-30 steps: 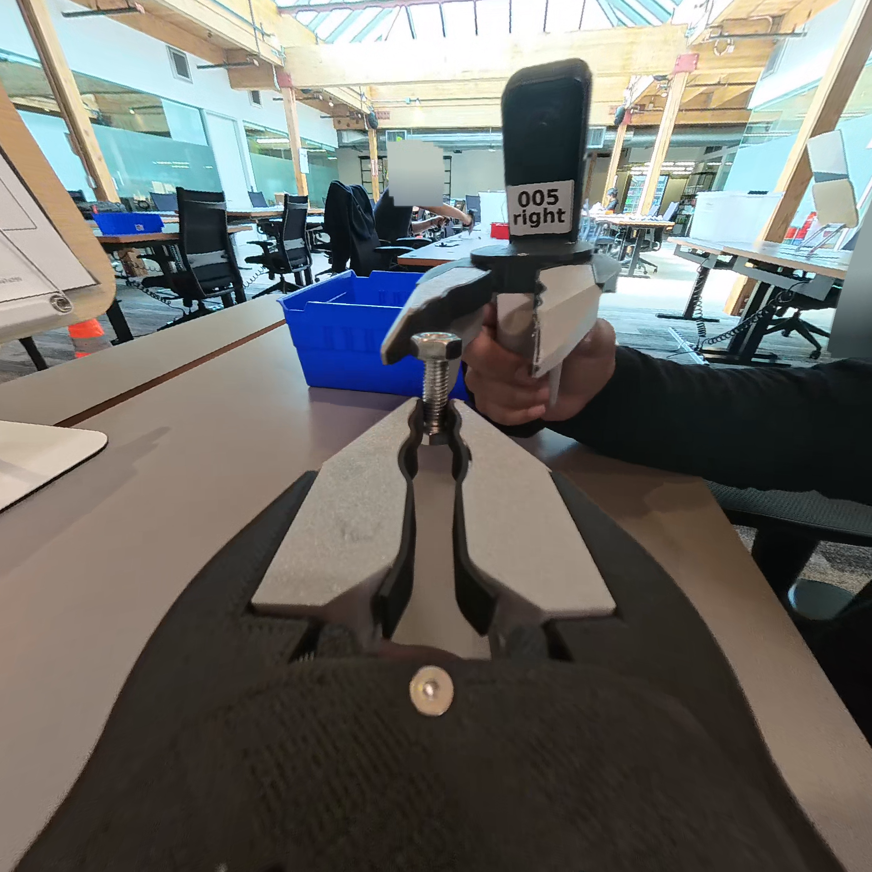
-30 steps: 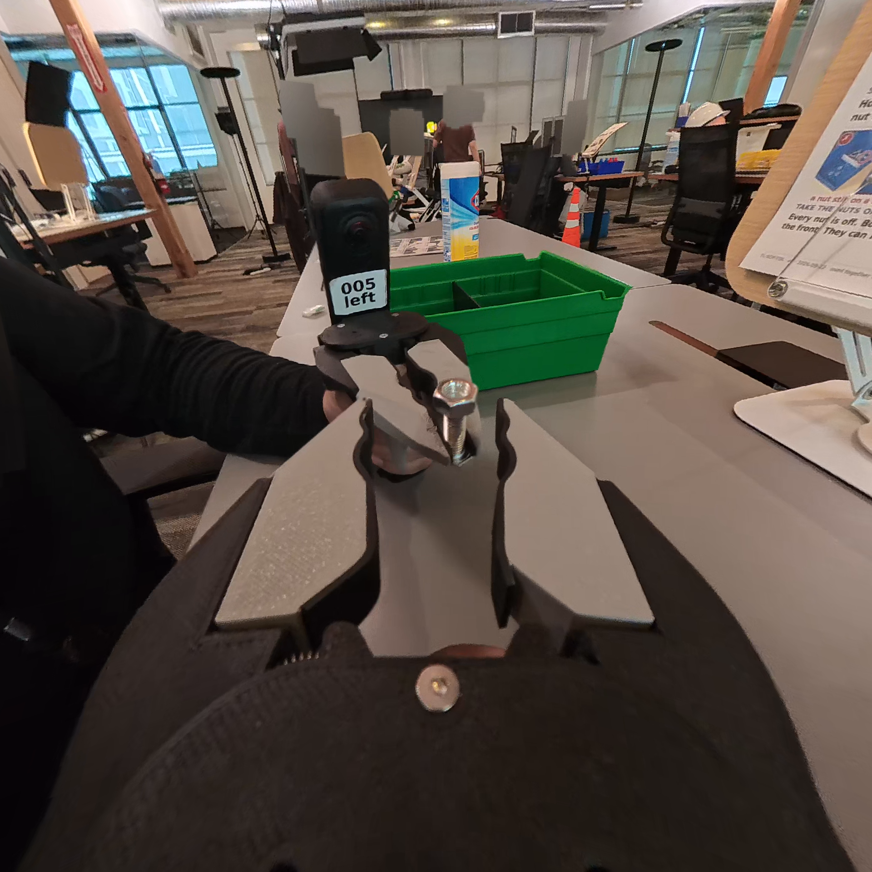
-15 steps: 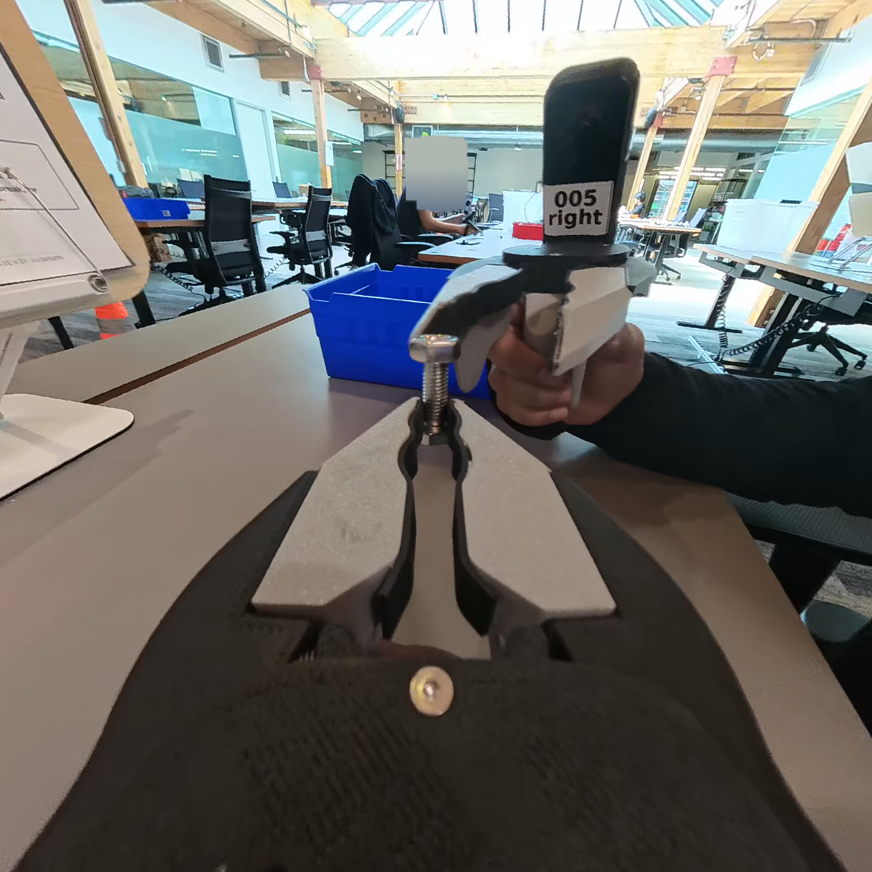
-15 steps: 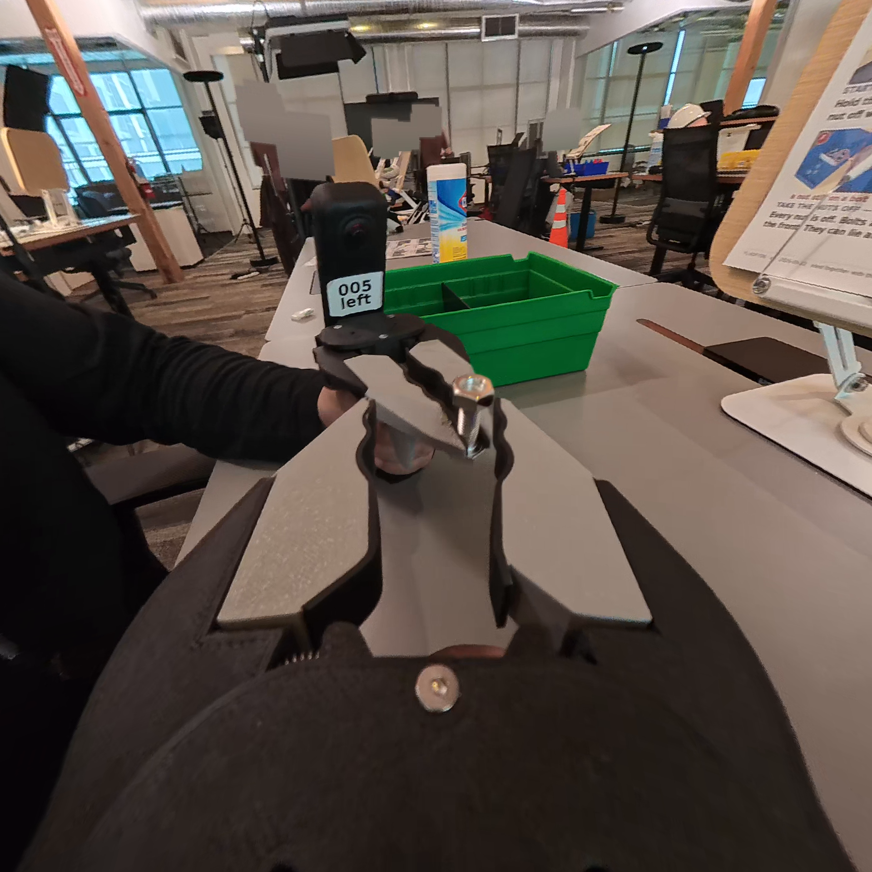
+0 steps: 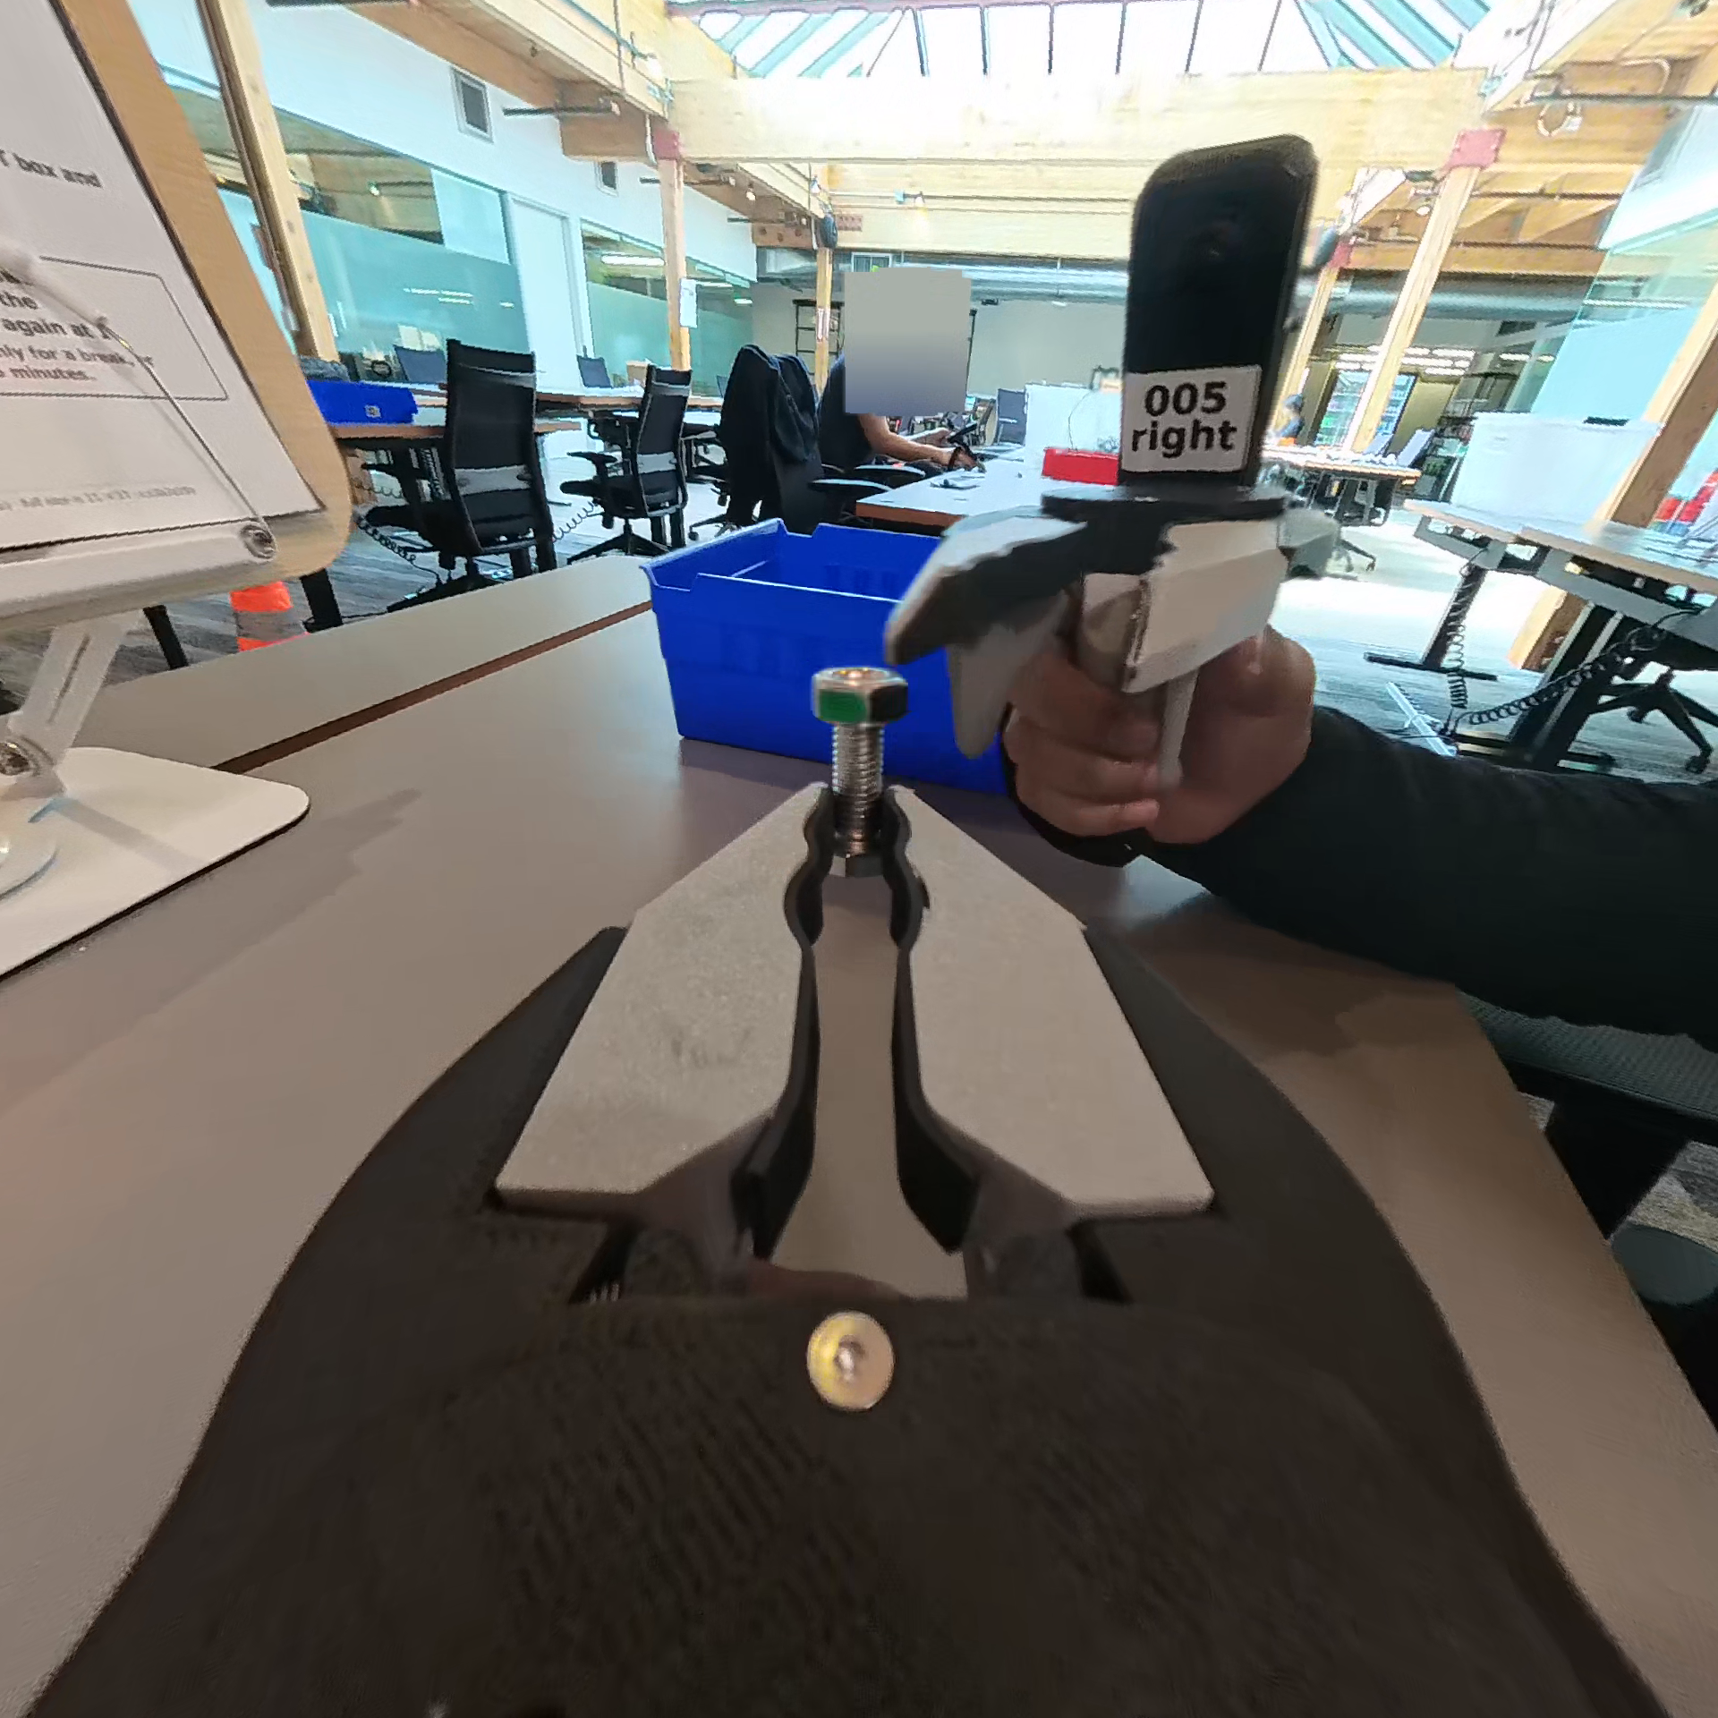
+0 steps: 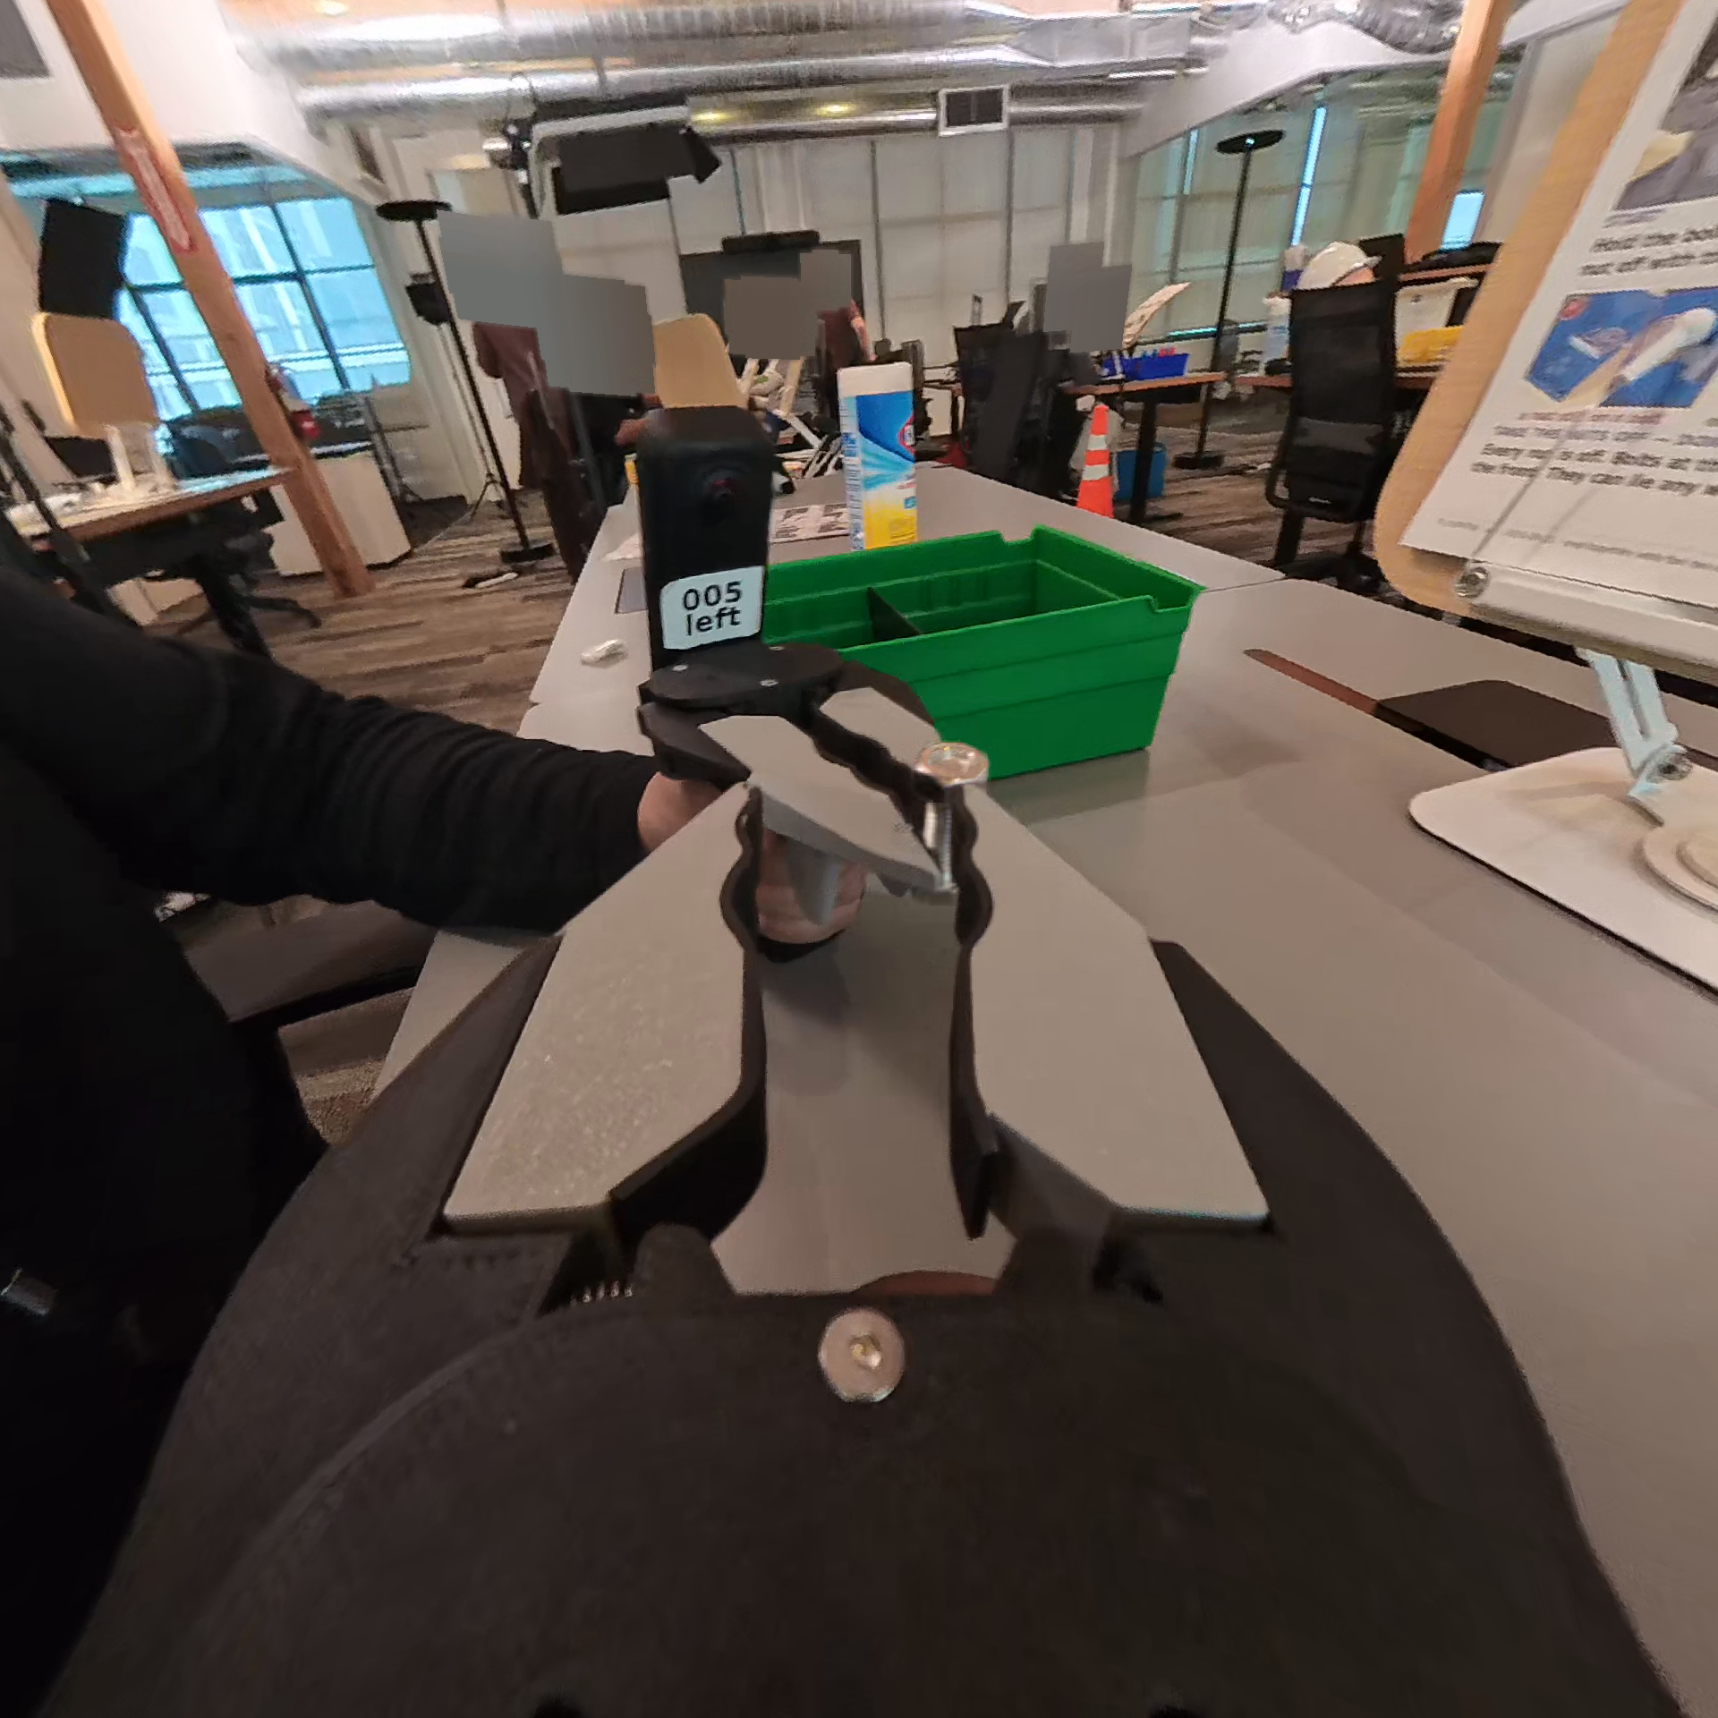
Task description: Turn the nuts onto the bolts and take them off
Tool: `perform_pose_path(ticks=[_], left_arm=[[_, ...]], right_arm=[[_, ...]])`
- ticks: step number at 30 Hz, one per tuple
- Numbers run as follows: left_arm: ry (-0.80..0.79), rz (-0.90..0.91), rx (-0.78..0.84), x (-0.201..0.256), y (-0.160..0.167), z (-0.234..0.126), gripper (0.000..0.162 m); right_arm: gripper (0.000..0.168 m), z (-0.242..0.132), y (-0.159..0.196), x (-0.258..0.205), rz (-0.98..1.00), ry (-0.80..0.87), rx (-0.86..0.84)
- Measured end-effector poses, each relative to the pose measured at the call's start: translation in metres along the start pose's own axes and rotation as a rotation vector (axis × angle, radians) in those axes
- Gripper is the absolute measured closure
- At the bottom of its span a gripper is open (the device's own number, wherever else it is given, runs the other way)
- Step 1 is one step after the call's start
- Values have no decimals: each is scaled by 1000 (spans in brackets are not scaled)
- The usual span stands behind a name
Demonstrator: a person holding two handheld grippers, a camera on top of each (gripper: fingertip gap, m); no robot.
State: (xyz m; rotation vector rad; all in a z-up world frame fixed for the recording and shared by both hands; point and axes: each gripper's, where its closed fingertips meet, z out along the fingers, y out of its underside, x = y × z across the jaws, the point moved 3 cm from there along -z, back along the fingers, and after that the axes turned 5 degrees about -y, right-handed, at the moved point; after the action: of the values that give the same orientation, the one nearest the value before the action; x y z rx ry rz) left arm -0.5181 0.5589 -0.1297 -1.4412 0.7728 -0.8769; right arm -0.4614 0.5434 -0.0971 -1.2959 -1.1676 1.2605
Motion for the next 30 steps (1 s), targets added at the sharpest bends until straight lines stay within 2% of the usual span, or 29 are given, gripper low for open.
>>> perform_pose_path(ticks=[2,5,9,11,16,19,23,25,26,27,30], left_arm=[[22,13,-17,7,4,3,156],[44,25,-28,15,6,6,156],[-18,36,-13,4,2,3,155],[-69,-13,-8,-10,-1,0,156],[-49,-40,-12,-9,1,0,156],[5,-1,-41,8,7,6,156],[-7,23,-49,9,9,8,155],[-52,-7,-31,-1,5,5,156],[-76,-39,-29,-8,4,3,156],[-81,-66,-33,-13,5,2,156],[-68,-51,-32,-13,7,2,156]], right_arm=[[119,3,2,4,15,23,-5],[119,9,7,3,16,17,-32],[115,9,8,-1,5,-2,-49],[150,2,4,-6,6,-55,-23],[121,-1,4,9,51,26,-5],[120,8,11,11,59,37,-41],[117,13,16,4,62,-6,-72],[121,8,14,6,61,1,-68],[145,4,12,2,63,-40,-54],[153,1,8,-1,76,-68,-22],[129,-3,5,12,116,-1,6]])
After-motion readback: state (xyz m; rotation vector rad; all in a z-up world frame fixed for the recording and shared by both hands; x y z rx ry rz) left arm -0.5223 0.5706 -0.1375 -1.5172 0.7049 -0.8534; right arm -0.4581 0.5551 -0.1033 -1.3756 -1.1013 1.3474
